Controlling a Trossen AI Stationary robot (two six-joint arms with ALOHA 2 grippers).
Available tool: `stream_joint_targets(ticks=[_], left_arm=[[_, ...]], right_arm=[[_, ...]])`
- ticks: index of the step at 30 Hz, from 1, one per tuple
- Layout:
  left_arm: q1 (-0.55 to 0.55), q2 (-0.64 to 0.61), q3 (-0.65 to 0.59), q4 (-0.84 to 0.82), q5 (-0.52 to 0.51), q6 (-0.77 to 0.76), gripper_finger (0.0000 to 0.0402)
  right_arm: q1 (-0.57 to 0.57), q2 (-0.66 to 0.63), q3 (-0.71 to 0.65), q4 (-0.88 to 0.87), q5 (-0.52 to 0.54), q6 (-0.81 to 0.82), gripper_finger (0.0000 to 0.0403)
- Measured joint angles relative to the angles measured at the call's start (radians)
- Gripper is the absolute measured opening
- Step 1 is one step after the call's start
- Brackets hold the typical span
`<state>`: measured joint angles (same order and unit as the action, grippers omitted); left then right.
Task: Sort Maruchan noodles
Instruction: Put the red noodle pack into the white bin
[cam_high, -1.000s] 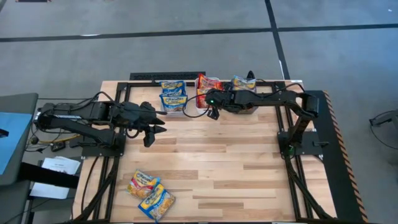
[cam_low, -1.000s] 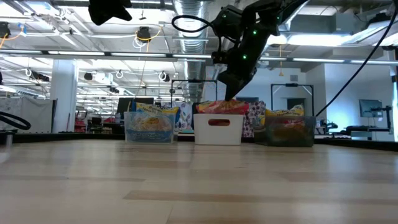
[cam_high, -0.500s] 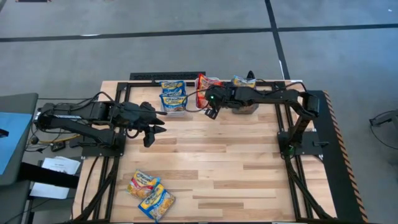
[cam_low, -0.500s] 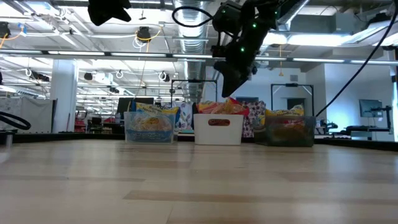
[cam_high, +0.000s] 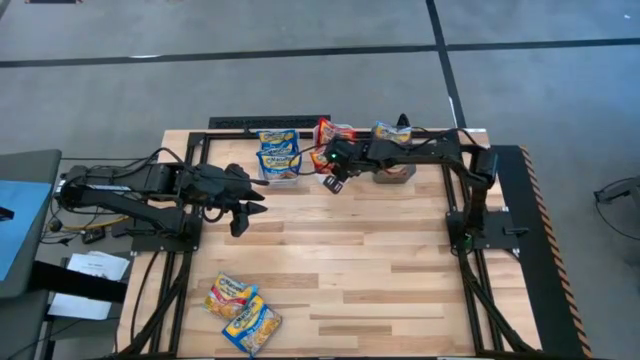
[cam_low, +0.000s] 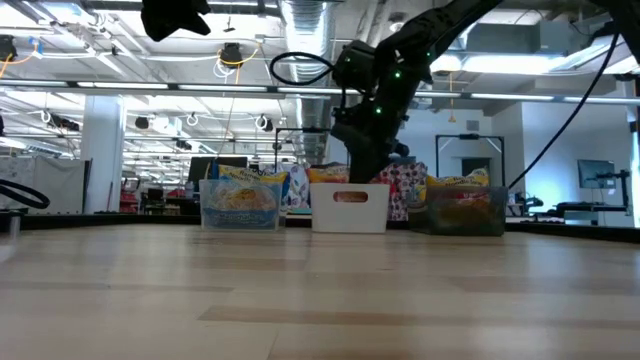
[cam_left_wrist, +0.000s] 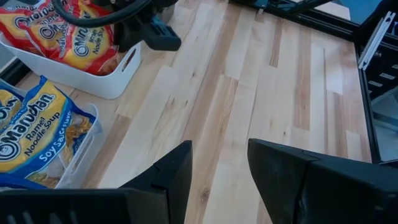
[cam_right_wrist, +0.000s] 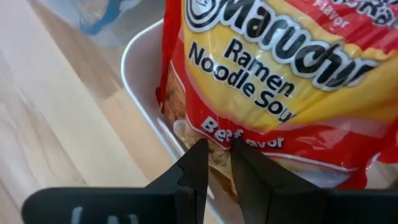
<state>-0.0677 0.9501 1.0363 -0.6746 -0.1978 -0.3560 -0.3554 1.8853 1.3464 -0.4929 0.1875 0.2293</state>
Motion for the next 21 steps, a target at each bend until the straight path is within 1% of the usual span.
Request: stream_joint_targets(ticks=[6,9,14,21], left_arm=[[0.000,0.000,0.000,-0.015,-0.001,0.003,0.0144],[0.000,0.000,0.000,-0.016,-0.002,0.003,0.0144],[0.000,0.000,0.000,-0.017,-0.008,0.004,0.0144],[0.000,0.000,0.000,-0.017,-0.008,0.004,0.0144]], right_arm=[[-0.011,0.002,0.000,0.005,-0.006,0.159,0.0098],[-0.024,0.002,0.000,-0.002,-0.011,0.205,0.0098],[-0.028,-0.003,-0.001,-0.017,-0.011,0.208,0.0098],[-0.028,-0.094,-0.003,-0.080,-0.006,0.208,0.0098]])
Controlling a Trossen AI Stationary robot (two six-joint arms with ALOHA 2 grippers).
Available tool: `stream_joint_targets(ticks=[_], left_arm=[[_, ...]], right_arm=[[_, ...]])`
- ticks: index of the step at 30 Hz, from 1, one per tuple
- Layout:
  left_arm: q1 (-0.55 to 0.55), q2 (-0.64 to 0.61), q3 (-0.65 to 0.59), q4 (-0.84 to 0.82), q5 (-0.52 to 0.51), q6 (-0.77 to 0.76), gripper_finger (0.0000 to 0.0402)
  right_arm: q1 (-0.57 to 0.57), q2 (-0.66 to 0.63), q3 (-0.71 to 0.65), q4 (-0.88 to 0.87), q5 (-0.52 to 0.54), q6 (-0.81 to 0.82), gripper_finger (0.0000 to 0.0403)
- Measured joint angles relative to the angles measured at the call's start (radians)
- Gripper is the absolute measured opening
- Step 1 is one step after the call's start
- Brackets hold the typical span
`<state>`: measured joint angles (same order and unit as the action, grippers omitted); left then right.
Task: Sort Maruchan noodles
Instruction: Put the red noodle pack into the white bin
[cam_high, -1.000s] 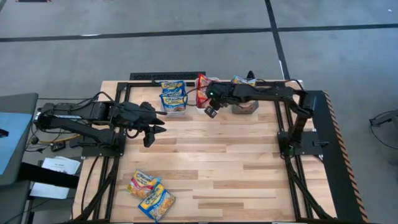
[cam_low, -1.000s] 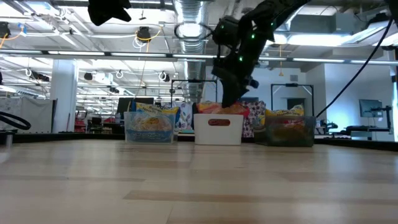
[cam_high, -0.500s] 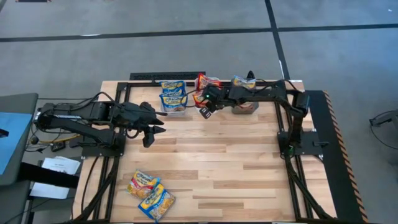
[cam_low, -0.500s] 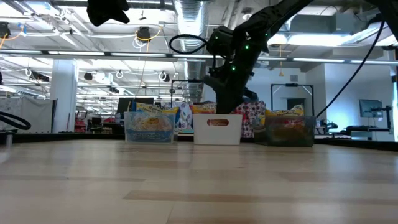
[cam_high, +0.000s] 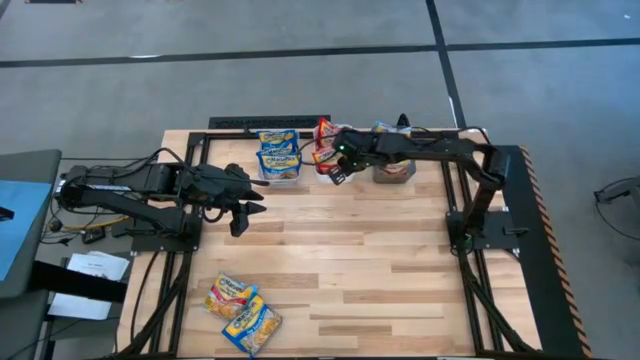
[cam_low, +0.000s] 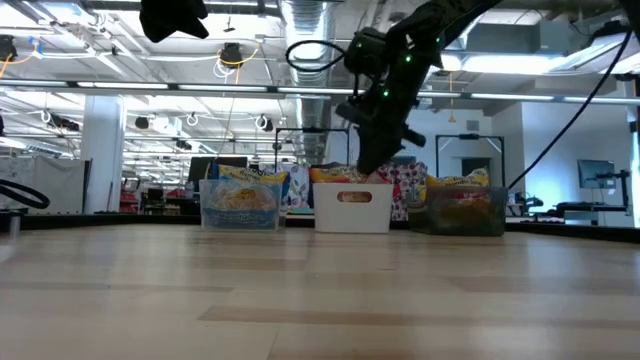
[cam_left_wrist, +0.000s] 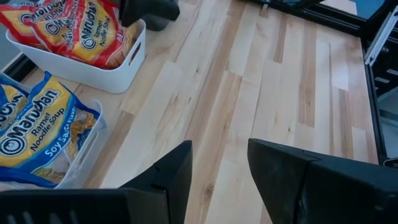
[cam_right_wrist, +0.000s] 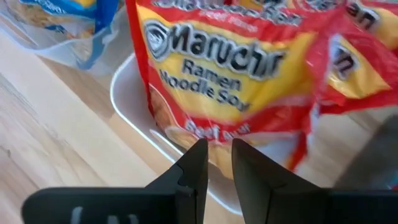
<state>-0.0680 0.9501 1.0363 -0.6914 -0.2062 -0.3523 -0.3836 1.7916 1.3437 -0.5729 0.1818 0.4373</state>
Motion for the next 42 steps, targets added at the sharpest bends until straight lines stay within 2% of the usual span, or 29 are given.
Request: stream_joint_targets(ticks=[14,31,42], left_arm=[[0.000,0.000,0.000,0.000,-0.007,-0.001,0.0144],[0.000,0.000,0.000,0.000,-0.022,-0.009,0.0144],[0.000,0.000,0.000,0.001,-0.022,-0.010,0.0144]], right_arm=[[-0.033,-0.037,-0.001,-0.143,0.032,0.000,0.0098],[-0.029,-0.035,-0.061,-0.005,-0.023,0.004,0.0098],[-0.025,0.043,-0.056,0.009,-0.045,0.033,0.0098]])
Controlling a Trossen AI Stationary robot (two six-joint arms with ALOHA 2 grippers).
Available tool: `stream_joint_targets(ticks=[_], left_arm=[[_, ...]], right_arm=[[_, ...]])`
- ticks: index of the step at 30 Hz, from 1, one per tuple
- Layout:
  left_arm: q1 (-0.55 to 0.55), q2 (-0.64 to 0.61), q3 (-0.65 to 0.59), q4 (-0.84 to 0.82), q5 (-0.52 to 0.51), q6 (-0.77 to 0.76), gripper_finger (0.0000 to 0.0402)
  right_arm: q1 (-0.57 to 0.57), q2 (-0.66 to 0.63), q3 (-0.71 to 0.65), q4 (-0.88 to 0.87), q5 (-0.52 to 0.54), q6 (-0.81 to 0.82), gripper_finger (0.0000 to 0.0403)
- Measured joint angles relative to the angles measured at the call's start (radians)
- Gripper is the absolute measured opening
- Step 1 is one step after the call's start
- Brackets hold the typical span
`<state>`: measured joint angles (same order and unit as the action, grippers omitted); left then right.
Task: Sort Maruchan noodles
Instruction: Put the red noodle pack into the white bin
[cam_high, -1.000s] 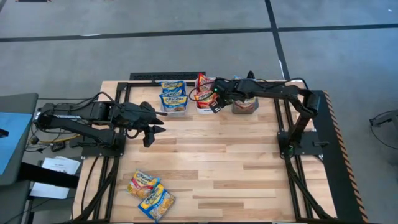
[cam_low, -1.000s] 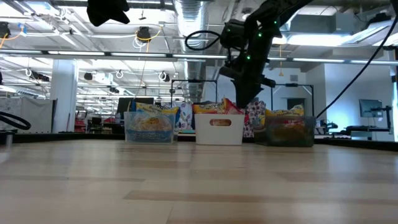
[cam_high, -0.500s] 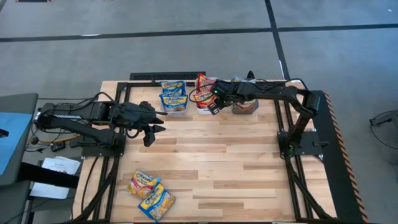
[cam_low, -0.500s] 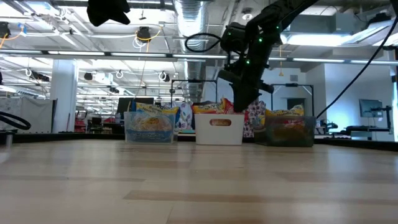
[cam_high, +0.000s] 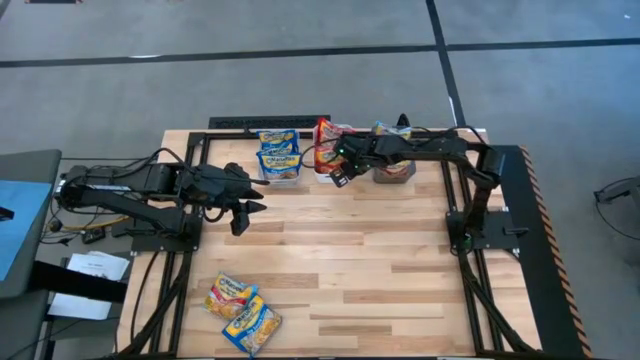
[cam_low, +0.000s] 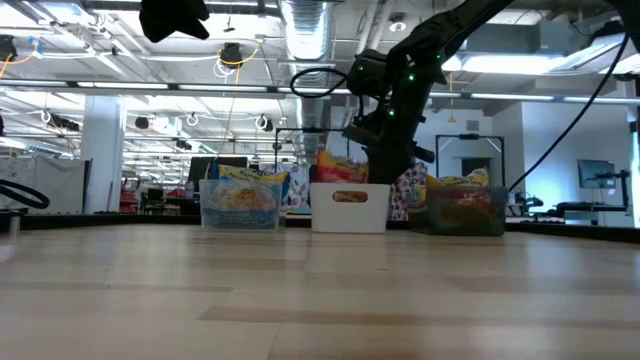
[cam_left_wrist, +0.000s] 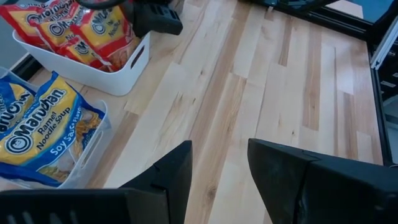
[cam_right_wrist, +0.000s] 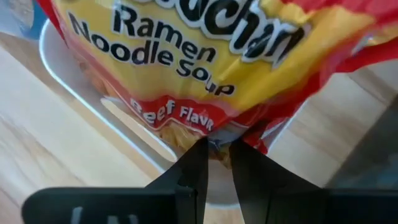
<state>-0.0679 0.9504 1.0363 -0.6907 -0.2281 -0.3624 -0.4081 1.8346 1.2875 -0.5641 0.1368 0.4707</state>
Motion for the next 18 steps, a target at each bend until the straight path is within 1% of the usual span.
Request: stream_joint_targets(ticks=[14,18], left_arm=[[0.000,0.000,0.000,0.000,0.000,0.001,0.0144],[0.000,0.000,0.000,0.000,0.000,0.001,0.0144]], right_arm=[[0.003,-0.029,-0.003,-0.022,-0.012,0.001,0.0098],[0.003,-0.044,-0.003,-0.060,-0.012,0.001,0.0098]])
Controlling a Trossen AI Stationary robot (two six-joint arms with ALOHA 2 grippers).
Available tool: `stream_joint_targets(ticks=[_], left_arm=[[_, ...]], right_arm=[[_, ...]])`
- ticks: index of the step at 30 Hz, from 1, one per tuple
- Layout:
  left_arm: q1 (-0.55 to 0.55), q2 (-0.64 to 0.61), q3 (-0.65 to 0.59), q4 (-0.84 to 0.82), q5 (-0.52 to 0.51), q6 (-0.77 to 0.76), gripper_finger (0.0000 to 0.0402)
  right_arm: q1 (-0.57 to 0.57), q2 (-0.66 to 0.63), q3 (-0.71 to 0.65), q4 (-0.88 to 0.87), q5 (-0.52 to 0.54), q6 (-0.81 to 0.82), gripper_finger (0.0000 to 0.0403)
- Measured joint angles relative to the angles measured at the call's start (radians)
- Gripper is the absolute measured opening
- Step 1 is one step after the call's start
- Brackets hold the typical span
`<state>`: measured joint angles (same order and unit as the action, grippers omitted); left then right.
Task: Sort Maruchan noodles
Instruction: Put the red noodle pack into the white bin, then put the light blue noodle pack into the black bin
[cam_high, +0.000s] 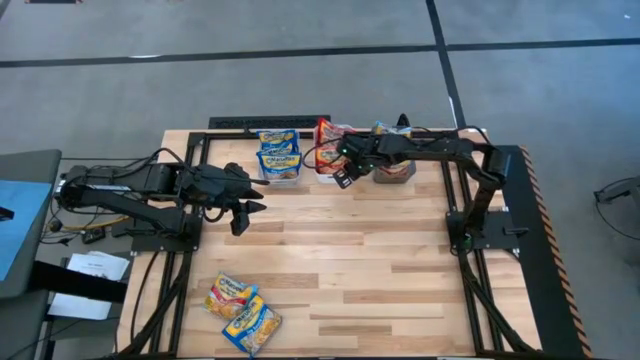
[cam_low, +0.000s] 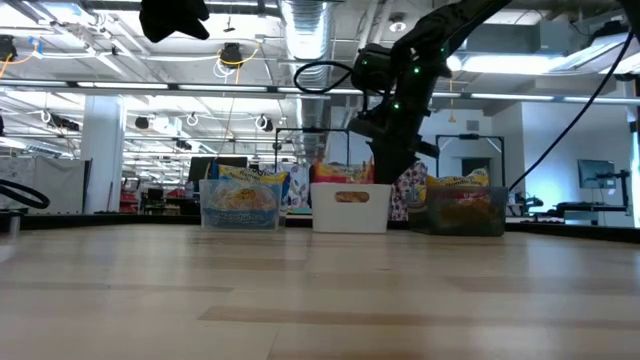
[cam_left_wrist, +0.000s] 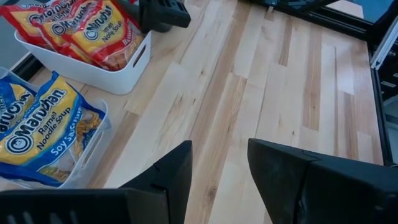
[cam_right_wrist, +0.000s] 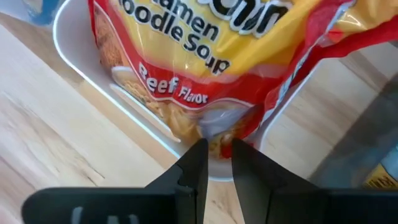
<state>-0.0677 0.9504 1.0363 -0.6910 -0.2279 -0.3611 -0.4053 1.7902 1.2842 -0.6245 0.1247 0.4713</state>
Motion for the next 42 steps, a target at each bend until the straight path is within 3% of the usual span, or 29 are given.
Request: stream_joint_targets(ticks=[21,31,42], left_arm=[[0.000,0.000,0.000,0.000,0.000,-0.001,0.0144],[0.000,0.000,0.000,0.000,0.000,-0.001,0.0144],[-0.001,0.000,0.000,-0.021,0.031,-0.074,0.0144]], right_arm=[[0.045,-0.004,0.138,-0.067,-0.003,-0.035,0.0098],[0.039,-0.004,0.142,-0.058,0.008,-0.040,0.0098],[0.136,-0.004,0.142,-0.177,0.007,-0.077,0.0098]])
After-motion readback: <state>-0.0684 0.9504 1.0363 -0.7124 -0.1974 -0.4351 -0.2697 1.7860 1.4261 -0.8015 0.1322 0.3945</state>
